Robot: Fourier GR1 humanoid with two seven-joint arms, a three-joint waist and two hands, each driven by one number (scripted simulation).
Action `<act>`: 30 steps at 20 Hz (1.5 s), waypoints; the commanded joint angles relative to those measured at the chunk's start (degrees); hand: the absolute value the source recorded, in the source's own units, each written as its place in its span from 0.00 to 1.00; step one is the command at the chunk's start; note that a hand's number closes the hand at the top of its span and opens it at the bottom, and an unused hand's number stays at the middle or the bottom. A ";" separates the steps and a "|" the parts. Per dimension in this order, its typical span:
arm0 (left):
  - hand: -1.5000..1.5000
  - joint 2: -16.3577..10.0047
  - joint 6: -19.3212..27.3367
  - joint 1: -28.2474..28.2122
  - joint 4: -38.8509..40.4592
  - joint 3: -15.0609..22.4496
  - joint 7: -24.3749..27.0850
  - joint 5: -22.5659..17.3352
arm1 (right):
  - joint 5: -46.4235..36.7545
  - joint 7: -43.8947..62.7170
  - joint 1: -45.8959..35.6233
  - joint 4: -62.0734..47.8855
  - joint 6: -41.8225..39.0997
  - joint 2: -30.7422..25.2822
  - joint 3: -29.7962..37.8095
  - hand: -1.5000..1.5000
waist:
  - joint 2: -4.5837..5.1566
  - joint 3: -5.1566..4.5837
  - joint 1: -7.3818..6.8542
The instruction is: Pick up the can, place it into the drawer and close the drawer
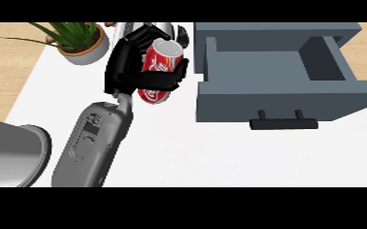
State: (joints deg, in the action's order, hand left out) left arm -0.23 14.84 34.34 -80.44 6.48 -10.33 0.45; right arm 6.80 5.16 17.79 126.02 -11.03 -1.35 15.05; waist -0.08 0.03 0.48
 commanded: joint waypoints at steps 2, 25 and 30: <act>1.00 0.22 1.46 10.31 7.57 -1.75 -0.80 0.34 | 1.62 2.72 -1.51 0.58 -0.95 -1.93 1.70 0.00 | 0.15 -0.02 0.28; 1.00 0.23 17.81 46.71 41.04 9.09 -2.22 -13.20 | -0.11 1.34 -2.89 -1.69 -1.53 -0.38 0.99 0.00 | 0.59 0.06 2.57; 1.00 0.23 17.63 47.70 45.49 11.10 1.55 -17.44 | -0.06 3.53 -4.79 -0.28 -0.53 -0.69 0.95 0.00 | 0.67 0.04 2.64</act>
State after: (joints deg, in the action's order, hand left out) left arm 0.00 31.52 80.88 -38.81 15.57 -11.41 -13.92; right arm 6.49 5.43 14.56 123.82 -12.49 -1.53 16.19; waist 0.52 0.10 2.90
